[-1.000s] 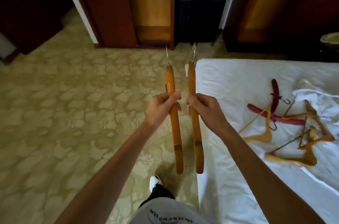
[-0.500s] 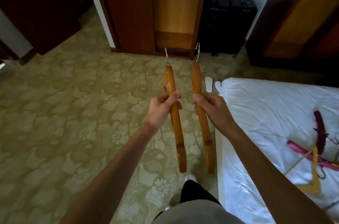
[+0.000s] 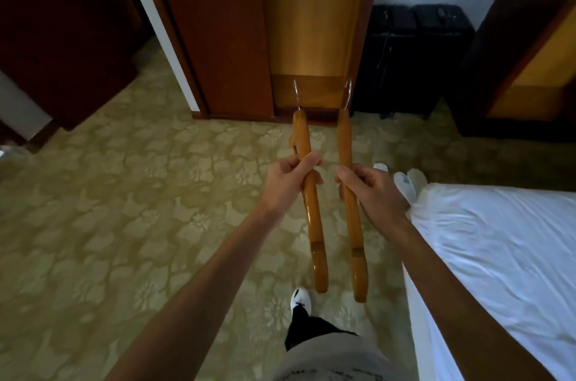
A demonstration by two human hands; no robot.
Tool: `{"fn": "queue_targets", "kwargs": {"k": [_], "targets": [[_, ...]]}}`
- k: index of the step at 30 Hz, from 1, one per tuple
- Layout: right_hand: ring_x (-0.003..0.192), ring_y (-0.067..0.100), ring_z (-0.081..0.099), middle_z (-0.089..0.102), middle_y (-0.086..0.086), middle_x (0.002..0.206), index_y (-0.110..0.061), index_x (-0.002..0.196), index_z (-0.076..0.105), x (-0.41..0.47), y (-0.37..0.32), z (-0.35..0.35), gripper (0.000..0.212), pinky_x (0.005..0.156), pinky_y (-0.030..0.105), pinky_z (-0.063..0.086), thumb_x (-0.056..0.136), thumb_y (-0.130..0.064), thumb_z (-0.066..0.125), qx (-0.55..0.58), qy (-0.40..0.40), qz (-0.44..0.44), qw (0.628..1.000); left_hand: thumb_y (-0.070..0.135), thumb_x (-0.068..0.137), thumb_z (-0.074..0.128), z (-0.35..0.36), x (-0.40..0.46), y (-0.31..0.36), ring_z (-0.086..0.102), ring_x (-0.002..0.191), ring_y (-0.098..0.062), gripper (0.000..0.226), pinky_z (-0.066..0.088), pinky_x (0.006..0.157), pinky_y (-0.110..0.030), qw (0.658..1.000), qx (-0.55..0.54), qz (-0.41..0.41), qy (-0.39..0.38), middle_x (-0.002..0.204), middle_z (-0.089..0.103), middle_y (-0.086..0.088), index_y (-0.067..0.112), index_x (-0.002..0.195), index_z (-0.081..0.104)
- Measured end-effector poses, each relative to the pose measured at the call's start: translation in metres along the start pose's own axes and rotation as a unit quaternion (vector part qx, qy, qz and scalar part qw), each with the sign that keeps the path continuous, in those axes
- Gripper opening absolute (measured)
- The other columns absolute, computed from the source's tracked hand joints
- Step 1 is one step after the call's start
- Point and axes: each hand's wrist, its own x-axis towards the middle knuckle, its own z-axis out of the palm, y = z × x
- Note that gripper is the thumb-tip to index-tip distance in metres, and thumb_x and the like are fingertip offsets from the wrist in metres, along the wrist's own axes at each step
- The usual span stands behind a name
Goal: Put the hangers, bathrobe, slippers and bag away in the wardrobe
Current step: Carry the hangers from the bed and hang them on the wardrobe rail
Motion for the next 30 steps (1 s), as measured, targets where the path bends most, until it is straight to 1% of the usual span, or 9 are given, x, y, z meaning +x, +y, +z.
{"fn": "queue_targets", "kwargs": {"k": [2, 5, 7, 11, 16, 19, 22, 27, 30], "targets": [[0.066, 0.021, 0.056, 0.062, 0.028, 0.079, -0.009, 0.085, 0.072, 0.054, -0.012, 0.008, 0.034, 0.059, 0.018, 0.045, 0.096, -0.039, 0.061, 0.007, 0.0, -0.004, 1.0, 0.04, 0.097, 0.063, -0.014, 0.048, 0.014, 0.059, 0.073, -0.028, 0.035, 0.048, 0.077, -0.041, 1.0, 0.001, -0.003, 0.0, 0.078, 0.072, -0.012, 0.008, 0.1, 0.075], [0.066, 0.018, 0.059, 0.065, 0.013, 0.071, -0.028, 0.076, 0.073, 0.135, -0.028, 0.019, 0.028, 0.066, 0.03, 0.048, 0.095, -0.046, 0.062, 0.014, 0.0, -0.009, 1.0, 0.037, 0.098, 0.062, -0.034, 0.12, 0.033, 0.057, 0.073, -0.03, 0.037, 0.046, 0.077, -0.043, 1.0, -0.008, 0.008, 0.005, 0.077, 0.07, -0.014, 0.002, 0.101, 0.073], [0.067, 0.019, 0.059, 0.064, 0.01, 0.071, -0.031, 0.075, 0.073, 0.183, -0.035, 0.028, 0.026, 0.068, 0.036, 0.048, 0.093, -0.047, 0.063, 0.014, 0.002, -0.018, 1.0, 0.036, 0.098, 0.062, -0.047, 0.161, 0.042, 0.058, 0.073, -0.03, 0.035, 0.046, 0.077, -0.044, 1.0, -0.017, 0.007, 0.013, 0.077, 0.07, -0.013, 0.003, 0.101, 0.073], [0.069, 0.023, 0.059, 0.065, 0.024, 0.081, -0.021, 0.082, 0.073, 0.276, -0.047, 0.045, 0.03, 0.069, 0.04, 0.048, 0.091, -0.048, 0.065, 0.02, -0.001, -0.03, 0.999, 0.038, 0.098, 0.062, -0.075, 0.247, 0.053, 0.06, 0.071, -0.027, 0.034, 0.047, 0.076, -0.043, 1.0, -0.023, 0.007, 0.02, 0.077, 0.07, -0.012, 0.006, 0.099, 0.074], [0.067, 0.029, 0.058, 0.061, 0.031, 0.078, -0.01, 0.081, 0.072, 0.412, -0.047, 0.069, 0.044, 0.069, 0.04, 0.048, 0.085, -0.053, 0.064, 0.028, -0.001, -0.05, 0.998, 0.039, 0.098, 0.061, -0.112, 0.377, 0.06, 0.059, 0.07, -0.024, 0.044, 0.046, 0.075, -0.04, 1.0, -0.027, 0.01, 0.012, 0.078, 0.069, -0.013, -0.003, 0.105, 0.071], [0.064, 0.023, 0.061, 0.065, 0.021, 0.073, -0.016, 0.079, 0.072, 0.499, -0.05, 0.085, 0.042, 0.067, 0.036, 0.051, 0.081, -0.057, 0.065, 0.026, 0.013, -0.057, 0.998, 0.038, 0.099, 0.06, -0.136, 0.466, 0.069, 0.061, 0.066, -0.019, 0.04, 0.047, 0.072, -0.037, 0.999, -0.036, 0.026, 0.003, 0.076, 0.069, -0.013, -0.001, 0.1, 0.072], [0.063, 0.016, 0.063, 0.066, 0.006, 0.069, -0.014, 0.081, 0.071, 0.579, -0.055, 0.094, 0.038, 0.067, 0.03, 0.052, 0.089, -0.05, 0.067, 0.023, 0.026, -0.057, 0.998, 0.04, 0.098, 0.061, -0.153, 0.553, 0.085, 0.06, 0.067, -0.019, 0.038, 0.048, 0.073, -0.036, 0.999, -0.027, 0.023, -0.02, 0.075, 0.068, -0.01, 0.006, 0.089, 0.072], [0.066, 0.02, 0.065, 0.069, 0.007, 0.07, -0.007, 0.084, 0.071, 0.686, -0.069, 0.091, 0.045, 0.072, 0.032, 0.053, 0.089, -0.051, 0.06, 0.008, 0.047, -0.058, 0.997, 0.043, 0.097, 0.062, -0.167, 0.674, 0.12, 0.057, 0.062, -0.015, 0.039, 0.048, 0.071, -0.033, 0.998, -0.008, 0.023, -0.051, 0.065, 0.063, -0.001, 0.02, 0.065, 0.069], [0.066, 0.021, 0.065, 0.069, 0.008, 0.07, -0.007, 0.084, 0.071, 0.74, -0.078, 0.086, 0.046, 0.073, 0.036, 0.053, 0.089, -0.051, 0.061, 0.017, 0.068, -0.062, 0.996, 0.041, 0.098, 0.062, -0.169, 0.735, 0.139, 0.058, 0.062, -0.013, 0.04, 0.047, 0.071, -0.033, 0.997, -0.009, 0.016, -0.071, 0.063, 0.064, 0.001, 0.023, 0.063, 0.069]]}}
